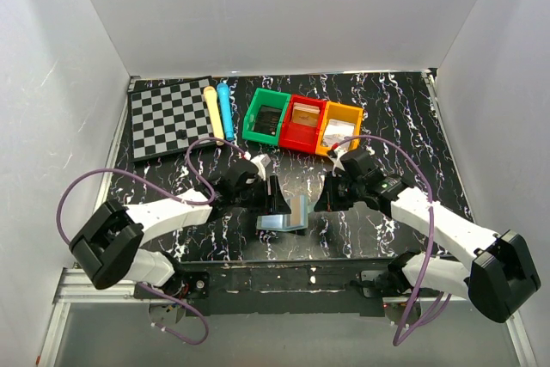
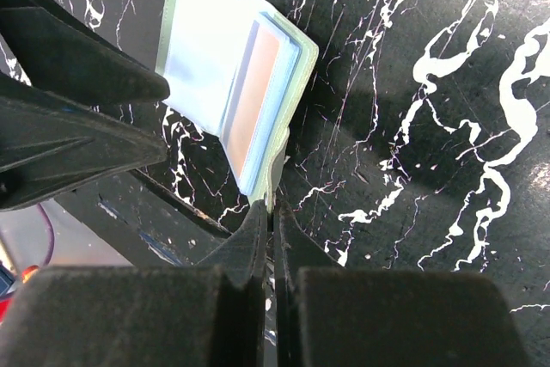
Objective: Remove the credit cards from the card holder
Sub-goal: Remove the credit card from the card holder.
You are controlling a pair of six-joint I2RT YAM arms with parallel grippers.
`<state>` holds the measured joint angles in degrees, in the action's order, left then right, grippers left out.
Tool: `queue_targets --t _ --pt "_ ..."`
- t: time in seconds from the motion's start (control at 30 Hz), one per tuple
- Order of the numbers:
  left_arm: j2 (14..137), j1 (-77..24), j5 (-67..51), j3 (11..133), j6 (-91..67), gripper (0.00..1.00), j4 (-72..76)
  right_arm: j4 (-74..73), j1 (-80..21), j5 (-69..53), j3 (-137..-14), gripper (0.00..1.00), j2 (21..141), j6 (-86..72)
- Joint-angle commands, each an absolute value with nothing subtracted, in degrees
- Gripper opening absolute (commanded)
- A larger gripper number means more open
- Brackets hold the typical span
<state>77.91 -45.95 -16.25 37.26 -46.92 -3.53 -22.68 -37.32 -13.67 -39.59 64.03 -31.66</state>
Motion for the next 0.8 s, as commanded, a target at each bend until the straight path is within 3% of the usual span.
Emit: queue_targets --t 0.0,0.33,0.77 --pt "78.66 -46.41 -14.77 39.55 -45.53 0.55 -4.31 -22.94 -37.62 -14.06 -42.36 0.01 63.02 -30.94" --pt "84.81 -48.07 -13.54 44.47 -43.33 0.62 -5.71 -22.94 -37.62 -15.12 -42.63 0.01 63.02 -30.76" --pt "89.21 -49.22 -11.78 47.99 -41.92 0.63 -7.99 -23.38 -37.62 -16.43 -43.94 0.01 63.81 -30.15"
